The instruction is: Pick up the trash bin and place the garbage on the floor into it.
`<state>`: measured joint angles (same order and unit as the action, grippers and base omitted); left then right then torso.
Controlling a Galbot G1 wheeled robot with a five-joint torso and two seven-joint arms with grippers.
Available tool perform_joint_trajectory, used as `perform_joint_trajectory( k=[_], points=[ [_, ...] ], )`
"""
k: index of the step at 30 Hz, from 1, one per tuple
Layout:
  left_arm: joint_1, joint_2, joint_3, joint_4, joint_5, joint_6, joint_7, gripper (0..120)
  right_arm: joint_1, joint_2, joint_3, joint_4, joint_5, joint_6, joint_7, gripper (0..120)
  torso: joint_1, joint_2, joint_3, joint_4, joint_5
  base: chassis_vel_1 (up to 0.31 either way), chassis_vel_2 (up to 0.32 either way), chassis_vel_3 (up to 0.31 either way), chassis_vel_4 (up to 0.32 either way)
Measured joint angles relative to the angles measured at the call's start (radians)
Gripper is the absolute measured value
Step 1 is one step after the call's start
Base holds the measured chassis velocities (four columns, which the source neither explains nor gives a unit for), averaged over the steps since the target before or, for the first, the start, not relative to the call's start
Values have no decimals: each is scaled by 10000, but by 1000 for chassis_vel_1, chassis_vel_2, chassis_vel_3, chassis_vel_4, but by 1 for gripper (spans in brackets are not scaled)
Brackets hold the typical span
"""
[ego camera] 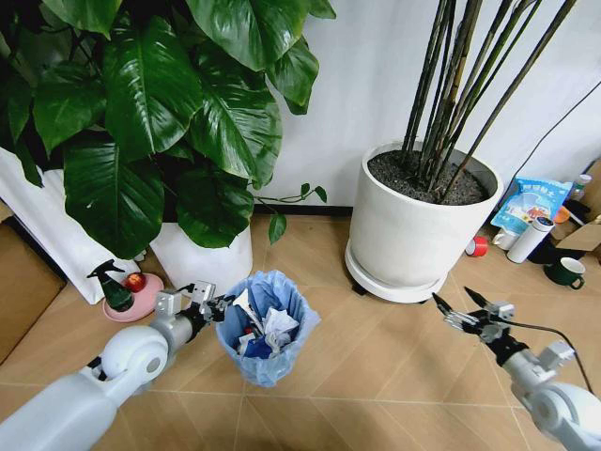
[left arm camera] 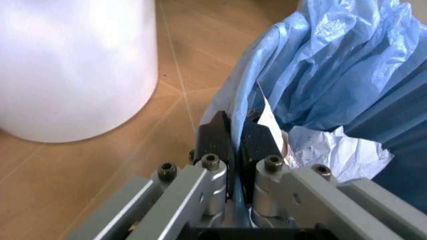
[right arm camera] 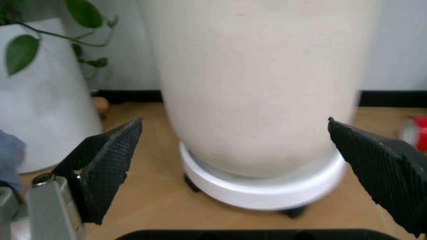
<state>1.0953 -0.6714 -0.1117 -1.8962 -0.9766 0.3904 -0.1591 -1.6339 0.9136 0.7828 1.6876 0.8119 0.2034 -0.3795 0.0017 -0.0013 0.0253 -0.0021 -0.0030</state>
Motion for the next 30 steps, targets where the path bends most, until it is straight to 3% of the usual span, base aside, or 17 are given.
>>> perform_joint_trajectory(
  k=[6,12,19,30],
  points=[
    [17,90,-35,86,63,-100,24,0,-1051,1107,1204,346,-425,179,-150,100,0,0,0,-6,-3,0,0,0,0],
    [95,150,-173,146,92,-174,88,0,-1326,1989,1536,507,-718,328,-19,100,1,0,1,-4,-2,0,0,0,0],
    [625,133,-645,132,193,-231,192,0,-1412,2091,1412,653,-649,399,76,100,1,0,1,-1,-2,0,0,0,0],
    [761,379,-433,-49,42,-225,283,0,-1519,1734,1258,762,-672,372,100,100,1,-2,2,-2,-3,0,0,0,0]
  ],
)
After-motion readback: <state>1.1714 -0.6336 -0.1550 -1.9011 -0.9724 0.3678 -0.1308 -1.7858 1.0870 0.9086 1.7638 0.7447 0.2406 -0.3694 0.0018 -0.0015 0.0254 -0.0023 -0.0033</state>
